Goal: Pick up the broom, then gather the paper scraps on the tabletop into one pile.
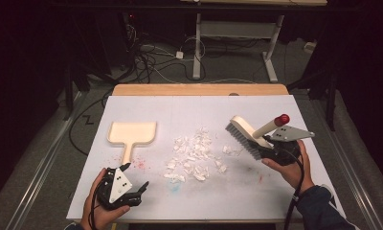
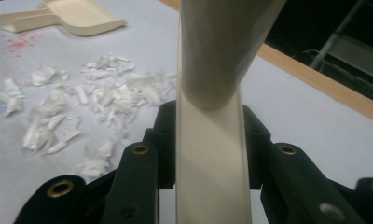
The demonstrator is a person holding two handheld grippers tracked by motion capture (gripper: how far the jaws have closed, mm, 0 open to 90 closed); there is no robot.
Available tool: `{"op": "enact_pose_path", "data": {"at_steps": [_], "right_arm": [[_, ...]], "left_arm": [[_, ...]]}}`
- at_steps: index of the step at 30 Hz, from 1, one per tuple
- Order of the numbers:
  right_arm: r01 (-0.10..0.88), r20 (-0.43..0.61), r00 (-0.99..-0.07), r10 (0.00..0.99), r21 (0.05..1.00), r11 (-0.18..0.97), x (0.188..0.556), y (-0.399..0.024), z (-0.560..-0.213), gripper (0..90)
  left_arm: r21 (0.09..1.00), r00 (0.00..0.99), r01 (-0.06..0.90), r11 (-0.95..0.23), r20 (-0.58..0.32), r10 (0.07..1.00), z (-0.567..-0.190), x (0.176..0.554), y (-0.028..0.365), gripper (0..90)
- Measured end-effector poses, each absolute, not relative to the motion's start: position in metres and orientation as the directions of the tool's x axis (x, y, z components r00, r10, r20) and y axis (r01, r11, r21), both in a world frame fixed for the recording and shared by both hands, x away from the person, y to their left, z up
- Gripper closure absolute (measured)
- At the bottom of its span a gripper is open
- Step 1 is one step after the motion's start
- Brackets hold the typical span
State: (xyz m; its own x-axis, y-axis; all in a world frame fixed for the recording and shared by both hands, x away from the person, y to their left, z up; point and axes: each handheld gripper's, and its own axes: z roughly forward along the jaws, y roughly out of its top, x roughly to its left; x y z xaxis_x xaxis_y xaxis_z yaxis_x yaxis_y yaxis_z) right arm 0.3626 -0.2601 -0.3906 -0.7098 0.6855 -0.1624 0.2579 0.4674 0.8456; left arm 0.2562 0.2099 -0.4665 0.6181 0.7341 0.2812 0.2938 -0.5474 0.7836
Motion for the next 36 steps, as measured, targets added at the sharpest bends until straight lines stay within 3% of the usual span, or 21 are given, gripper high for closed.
{"op": "enact_pose_path", "data": {"at_steps": [18, 28, 36], "right_arm": [[0.383, -0.307, -0.561, 0.768, 0.726, 0.571, 0.414, -0.261, -0.422, 68.2], [0.333, -0.411, -0.637, 0.652, 0.616, 0.714, 0.39, -0.21, -0.441, 67.3], [0.233, -0.341, -0.756, 0.559, 0.657, 0.717, 0.354, -0.177, -0.435, 67.6]], "left_arm": [[0.748, 0.648, 0.282, -0.601, 0.314, 0.694, -0.471, 0.258, 0.201, 16.9], [0.74, 0.658, 0.273, -0.615, 0.323, 0.68, -0.471, 0.256, 0.199, 16.9], [0.735, 0.659, 0.272, -0.621, 0.328, 0.677, -0.471, 0.256, 0.199, 16.9]]}}
